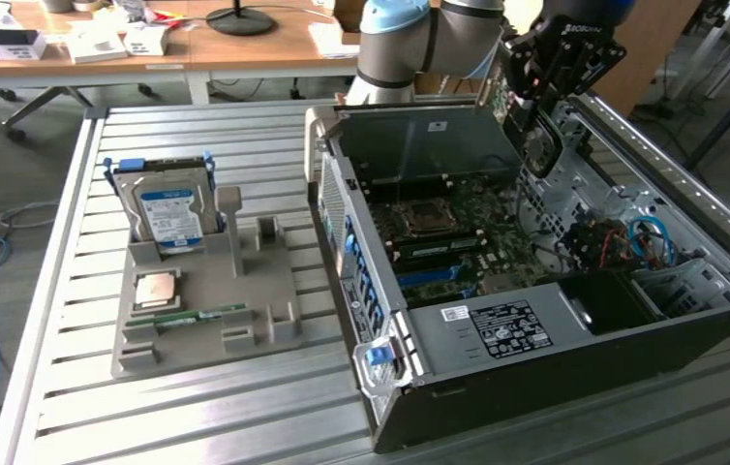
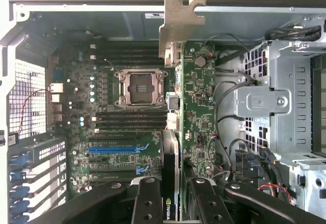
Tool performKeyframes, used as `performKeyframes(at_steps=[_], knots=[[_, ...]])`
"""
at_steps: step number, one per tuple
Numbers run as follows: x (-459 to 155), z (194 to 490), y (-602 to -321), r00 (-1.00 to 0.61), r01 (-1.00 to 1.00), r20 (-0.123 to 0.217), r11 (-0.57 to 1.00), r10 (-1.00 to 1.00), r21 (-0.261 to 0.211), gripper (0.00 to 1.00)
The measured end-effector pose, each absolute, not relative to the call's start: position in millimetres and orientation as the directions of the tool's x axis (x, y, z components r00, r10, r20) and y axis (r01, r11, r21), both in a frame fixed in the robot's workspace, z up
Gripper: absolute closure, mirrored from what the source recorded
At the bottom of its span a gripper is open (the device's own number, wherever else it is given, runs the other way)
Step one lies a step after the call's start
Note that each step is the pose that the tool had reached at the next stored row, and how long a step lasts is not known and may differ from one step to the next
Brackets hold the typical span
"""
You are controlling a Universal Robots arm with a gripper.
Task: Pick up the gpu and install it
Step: 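Insert the gpu into the slot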
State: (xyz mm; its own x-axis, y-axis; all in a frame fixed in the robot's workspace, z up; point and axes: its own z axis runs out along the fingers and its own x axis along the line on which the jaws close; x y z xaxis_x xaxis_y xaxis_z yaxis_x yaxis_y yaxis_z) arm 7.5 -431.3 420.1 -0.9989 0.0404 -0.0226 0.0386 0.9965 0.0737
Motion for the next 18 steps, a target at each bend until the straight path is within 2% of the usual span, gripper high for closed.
performKeyframes(at_steps=[18], knots=[[7.5, 419.7, -431.3, -1.000, 0.014, -0.023, 0.997, 0.016, 0.074, 0.74]])
